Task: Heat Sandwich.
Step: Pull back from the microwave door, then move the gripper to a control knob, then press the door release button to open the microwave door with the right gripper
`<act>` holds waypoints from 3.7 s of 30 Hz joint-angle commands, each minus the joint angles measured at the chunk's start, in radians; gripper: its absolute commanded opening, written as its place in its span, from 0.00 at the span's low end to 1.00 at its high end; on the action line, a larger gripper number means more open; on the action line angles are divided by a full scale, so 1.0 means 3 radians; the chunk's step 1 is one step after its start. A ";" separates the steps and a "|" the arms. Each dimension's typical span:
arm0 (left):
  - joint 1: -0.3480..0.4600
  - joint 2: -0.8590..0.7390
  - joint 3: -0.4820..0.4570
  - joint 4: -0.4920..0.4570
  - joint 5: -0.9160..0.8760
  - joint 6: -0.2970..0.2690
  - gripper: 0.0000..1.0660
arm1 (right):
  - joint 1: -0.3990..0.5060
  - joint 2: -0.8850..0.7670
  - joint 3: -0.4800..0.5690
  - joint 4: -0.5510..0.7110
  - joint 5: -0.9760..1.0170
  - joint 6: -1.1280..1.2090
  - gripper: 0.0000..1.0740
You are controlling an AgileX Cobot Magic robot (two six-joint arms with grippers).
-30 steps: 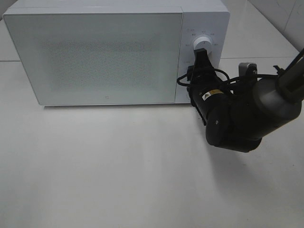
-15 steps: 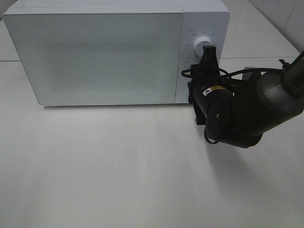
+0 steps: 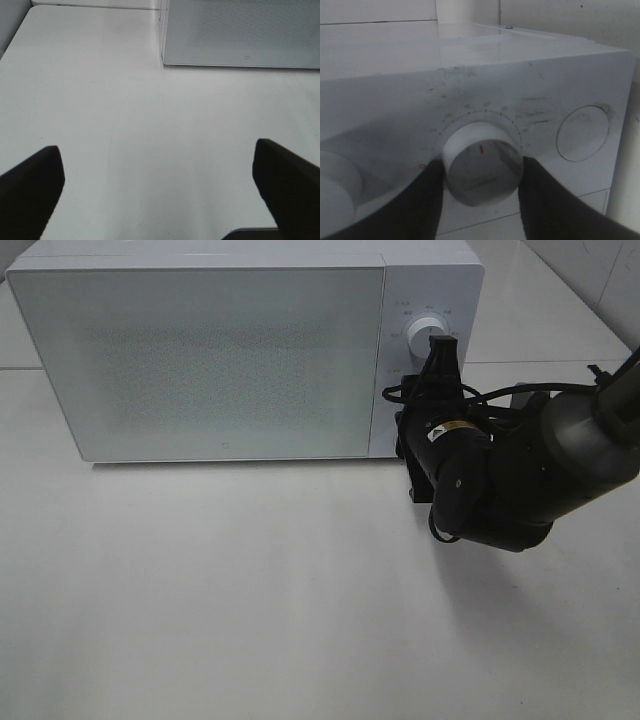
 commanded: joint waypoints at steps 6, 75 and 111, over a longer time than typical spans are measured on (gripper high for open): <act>-0.0003 -0.0050 0.0013 -0.0007 -0.0047 -0.0003 0.92 | -0.0077 -0.0153 -0.0047 0.0303 -0.1020 0.0160 0.28; -0.0003 -0.0050 0.0013 -0.0010 -0.0047 -0.0003 0.92 | -0.0090 -0.1737 0.0837 -0.0140 0.2490 -0.3977 0.70; -0.0003 -0.0050 0.0013 -0.0010 -0.0047 -0.0003 0.92 | -0.0390 -0.3073 -0.0337 -0.2417 0.6697 -0.3803 0.70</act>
